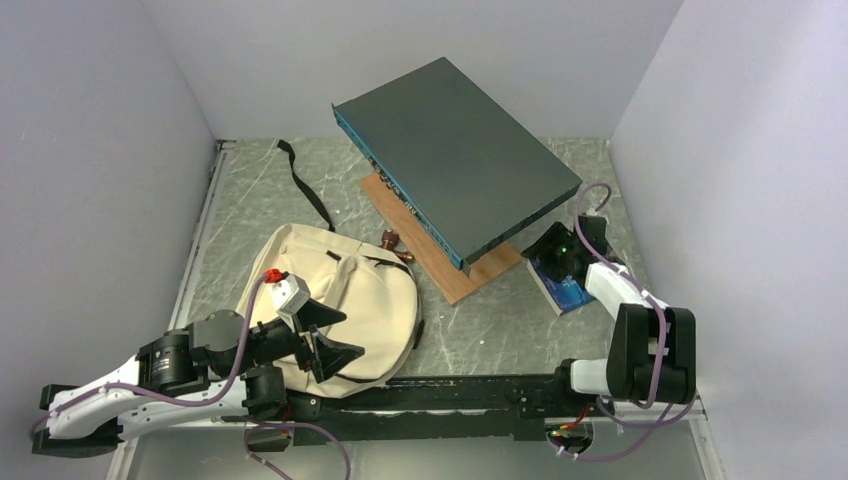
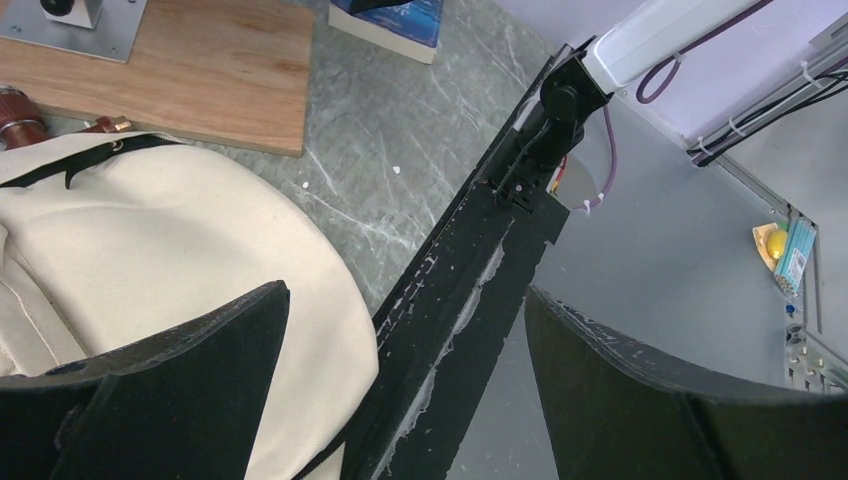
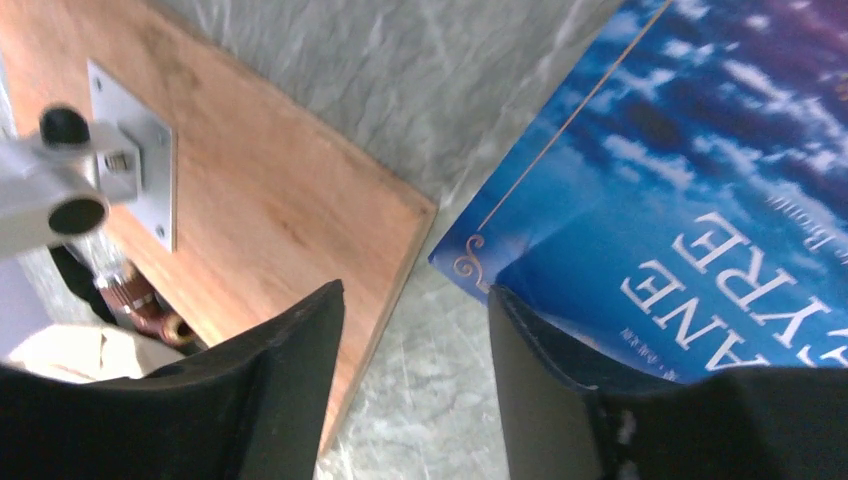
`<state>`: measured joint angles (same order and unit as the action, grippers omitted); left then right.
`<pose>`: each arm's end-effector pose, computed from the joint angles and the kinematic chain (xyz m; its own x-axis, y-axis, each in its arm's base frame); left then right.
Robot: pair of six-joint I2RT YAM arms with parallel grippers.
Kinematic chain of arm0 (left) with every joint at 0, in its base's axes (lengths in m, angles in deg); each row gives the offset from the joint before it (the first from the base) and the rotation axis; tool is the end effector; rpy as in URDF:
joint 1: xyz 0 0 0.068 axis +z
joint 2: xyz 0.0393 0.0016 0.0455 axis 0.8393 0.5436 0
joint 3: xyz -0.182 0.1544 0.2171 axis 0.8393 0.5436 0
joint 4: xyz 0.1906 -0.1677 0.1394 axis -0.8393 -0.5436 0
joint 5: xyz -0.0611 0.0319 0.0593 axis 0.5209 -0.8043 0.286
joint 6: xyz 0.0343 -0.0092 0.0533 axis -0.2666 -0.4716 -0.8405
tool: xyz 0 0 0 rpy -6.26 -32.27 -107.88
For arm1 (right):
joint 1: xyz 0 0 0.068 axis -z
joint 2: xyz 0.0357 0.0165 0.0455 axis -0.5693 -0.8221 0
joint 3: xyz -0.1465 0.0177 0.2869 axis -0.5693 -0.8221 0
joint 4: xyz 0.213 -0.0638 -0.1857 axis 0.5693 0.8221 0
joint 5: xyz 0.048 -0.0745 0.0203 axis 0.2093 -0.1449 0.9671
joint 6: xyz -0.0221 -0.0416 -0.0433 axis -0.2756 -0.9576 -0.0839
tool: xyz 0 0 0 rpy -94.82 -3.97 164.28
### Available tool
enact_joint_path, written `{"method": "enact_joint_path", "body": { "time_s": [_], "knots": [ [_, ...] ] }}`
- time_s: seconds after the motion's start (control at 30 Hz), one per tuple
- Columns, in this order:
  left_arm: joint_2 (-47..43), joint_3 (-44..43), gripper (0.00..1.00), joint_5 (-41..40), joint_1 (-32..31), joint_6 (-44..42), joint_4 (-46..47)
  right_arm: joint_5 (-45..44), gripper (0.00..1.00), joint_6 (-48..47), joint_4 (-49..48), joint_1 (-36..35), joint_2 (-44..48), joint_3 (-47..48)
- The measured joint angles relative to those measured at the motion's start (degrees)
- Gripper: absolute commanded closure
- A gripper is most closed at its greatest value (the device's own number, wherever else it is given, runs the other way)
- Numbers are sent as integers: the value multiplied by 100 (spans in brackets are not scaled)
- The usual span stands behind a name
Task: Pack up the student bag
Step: Pick up the book from the center of the board.
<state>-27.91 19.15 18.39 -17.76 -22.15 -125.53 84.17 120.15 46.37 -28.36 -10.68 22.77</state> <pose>0.0235 -0.0533 0.3517 -0.4402 -0.0361 -0.8972 0.7903 0.4587 -0.4062 0.2703 -0.0185 0.1901 -0.6020 0.6976 -0.3886 0.4503 0.6984 0.5563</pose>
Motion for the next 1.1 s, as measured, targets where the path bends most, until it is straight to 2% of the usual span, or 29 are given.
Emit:
{"method": "enact_joint_path", "body": {
  "time_s": [0.2, 0.3, 0.43, 0.6, 0.7, 0.83, 1.0, 1.1],
  "knots": [
    [72, 0, 7, 11, 0, 4, 2, -52, 11, -315, 901, -105, 782, 28],
    [72, 0, 8, 24, 0, 4, 4, -411, 3, -302, 1261, 63, 1443, 33],
    [72, 0, 8, 44, 0, 4, 2, -772, 1, -212, 1423, 896, 2304, -63],
    [59, 0, 8, 46, 0, 4, -7, -765, 1, -155, 1316, 2444, 2964, -750],
    [15, 0, 7, 44, 0, 15, -42, -470, 1, -166, 1141, 3038, 2754, -1110],
    [-7, 0, 8, 48, 0, 48, -59, 55, 1, -284, 723, 3659, 1965, -1187],
    [-7, 0, 7, 63, 0, 79, -129, 546, 3, -492, 57, 4015, 1172, -1134],
    [-4, 0, 7, 63, 0, 90, -127, 994, 7, -638, -446, 4050, 398, -826]
  ]
}}
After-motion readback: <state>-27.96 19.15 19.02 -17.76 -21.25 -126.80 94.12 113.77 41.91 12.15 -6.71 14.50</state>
